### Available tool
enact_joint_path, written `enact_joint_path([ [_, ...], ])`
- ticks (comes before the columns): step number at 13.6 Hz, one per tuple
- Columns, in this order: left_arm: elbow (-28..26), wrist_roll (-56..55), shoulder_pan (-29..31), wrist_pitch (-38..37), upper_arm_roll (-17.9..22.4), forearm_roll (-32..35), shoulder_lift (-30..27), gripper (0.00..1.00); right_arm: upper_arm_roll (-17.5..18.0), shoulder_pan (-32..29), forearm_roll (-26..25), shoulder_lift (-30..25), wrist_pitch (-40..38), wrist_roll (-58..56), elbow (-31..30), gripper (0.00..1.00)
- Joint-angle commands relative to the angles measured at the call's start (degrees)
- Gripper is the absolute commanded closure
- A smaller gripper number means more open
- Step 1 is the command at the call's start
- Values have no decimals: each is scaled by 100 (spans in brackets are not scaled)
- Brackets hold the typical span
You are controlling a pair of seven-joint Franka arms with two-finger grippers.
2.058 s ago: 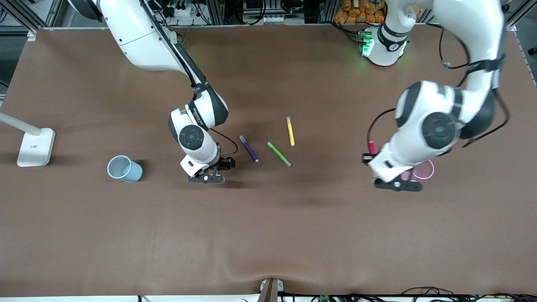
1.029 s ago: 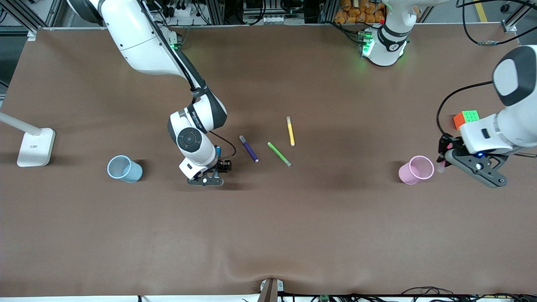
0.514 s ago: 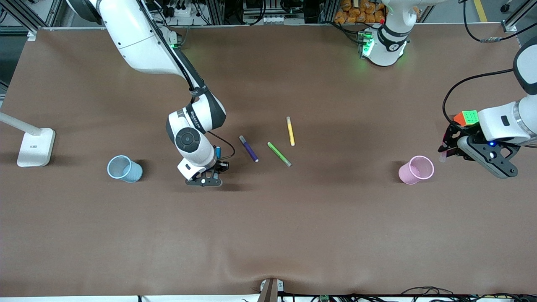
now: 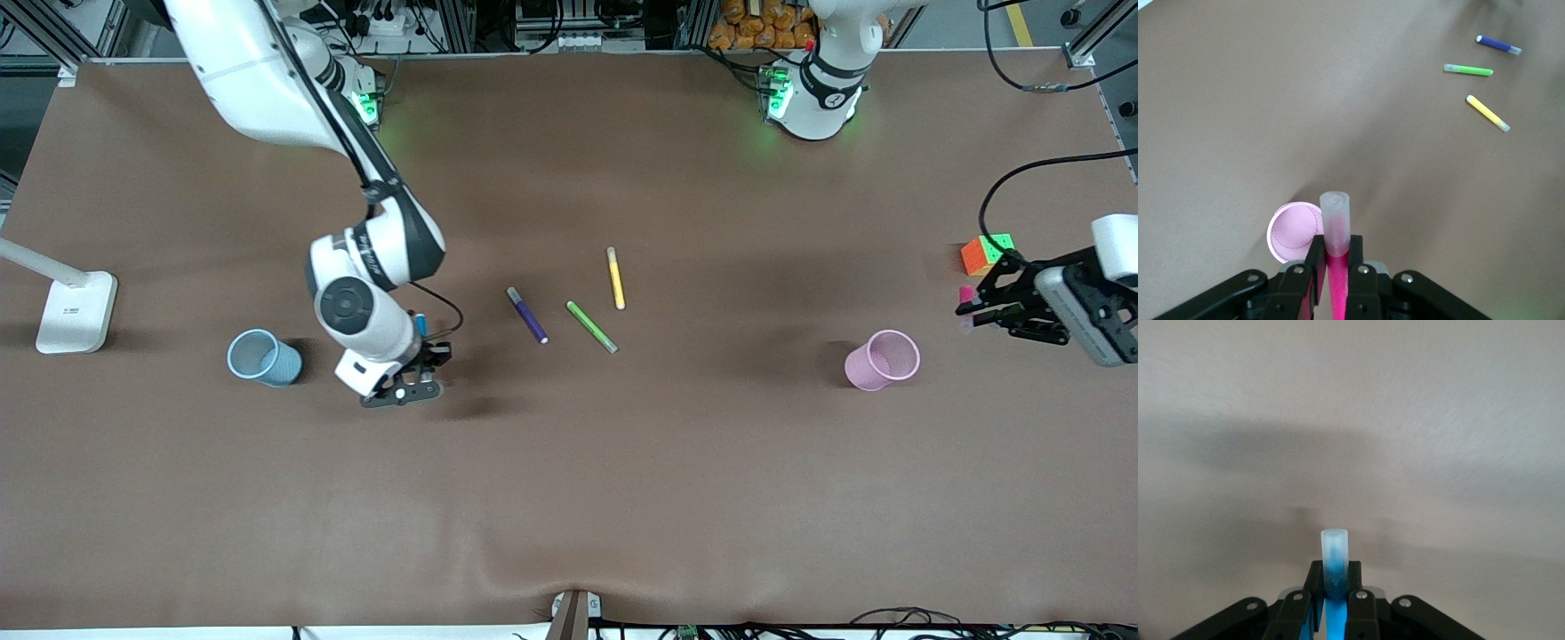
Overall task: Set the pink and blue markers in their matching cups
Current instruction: 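Carry the pink marker to the pink cup while the right gripper carries blue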
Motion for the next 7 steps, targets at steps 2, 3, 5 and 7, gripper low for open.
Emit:
enact_joint_path([
  [2, -384, 1064, 269, -41, -65, -615, -203, 100, 81, -369, 14, -596, -233, -1219, -78, 100],
  [3, -411, 1249, 349, -50, -65, -817, -160, 100, 82, -483, 14, -711, -224, -1501, -69, 100],
  [5, -455, 1662, 367, -59, -65, -1082, -81, 100, 82, -546, 14, -939, -172, -1853, -52, 100],
  [7, -587, 1866, 393, -286, -56, -1390, -37, 100, 82, -712, 5, -1080, -172, -2440, 27, 100],
])
